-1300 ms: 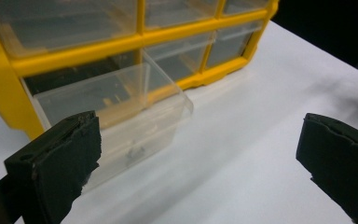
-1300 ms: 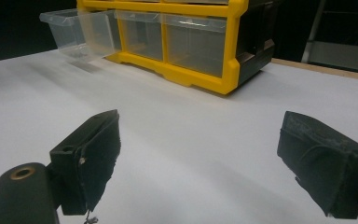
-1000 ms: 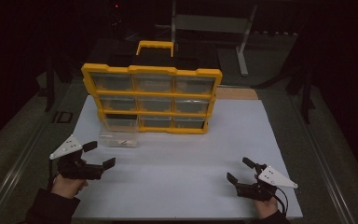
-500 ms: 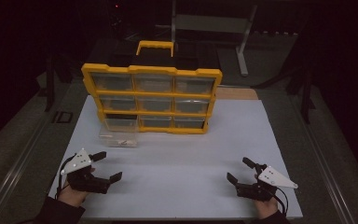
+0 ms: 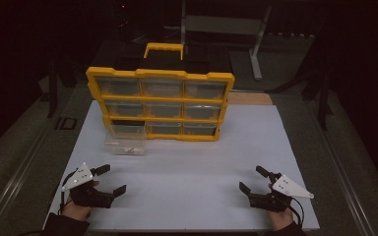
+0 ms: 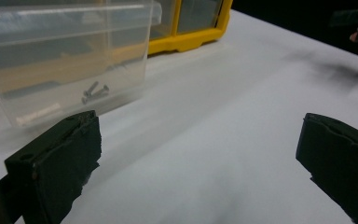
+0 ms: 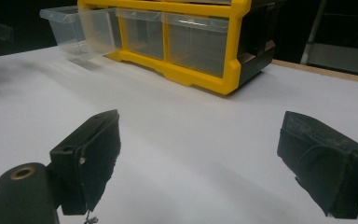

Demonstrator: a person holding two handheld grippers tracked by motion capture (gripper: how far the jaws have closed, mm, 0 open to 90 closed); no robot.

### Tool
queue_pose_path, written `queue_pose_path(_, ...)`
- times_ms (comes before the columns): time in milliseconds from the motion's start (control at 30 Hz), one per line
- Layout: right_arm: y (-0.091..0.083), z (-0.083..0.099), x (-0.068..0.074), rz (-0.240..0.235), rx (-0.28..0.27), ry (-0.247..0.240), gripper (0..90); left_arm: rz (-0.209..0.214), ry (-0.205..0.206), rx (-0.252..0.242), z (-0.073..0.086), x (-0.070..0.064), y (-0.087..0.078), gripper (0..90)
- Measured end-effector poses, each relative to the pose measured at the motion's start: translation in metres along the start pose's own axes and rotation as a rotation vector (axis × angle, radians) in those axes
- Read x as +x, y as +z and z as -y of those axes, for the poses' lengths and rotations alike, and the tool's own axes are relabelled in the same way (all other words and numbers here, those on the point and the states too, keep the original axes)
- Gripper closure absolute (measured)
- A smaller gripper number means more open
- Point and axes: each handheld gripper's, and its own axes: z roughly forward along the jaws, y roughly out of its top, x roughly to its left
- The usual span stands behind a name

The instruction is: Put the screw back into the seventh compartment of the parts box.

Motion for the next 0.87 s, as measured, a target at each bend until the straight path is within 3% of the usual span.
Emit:
queue_pose_path(300,0.0006,0.0006,-0.0004,-0.001,0.002,0.001,13.1,0.019,-0.012,-0.021,0.0018,-0.0004,0.0048,0.0)
queue_pose_path(433,0.0007,0.001,-0.0005,-0.002,0.003,0.002,13.1,0.03,0.006,-0.003,0.003,-0.0022,0.0081,0.0)
queue_pose_path(867,0.0018,0.0019,-0.0011,-0.003,0.009,0.006,13.1,0.015,0.008,-0.002,0.0032,-0.0023,0.0094,0.0)
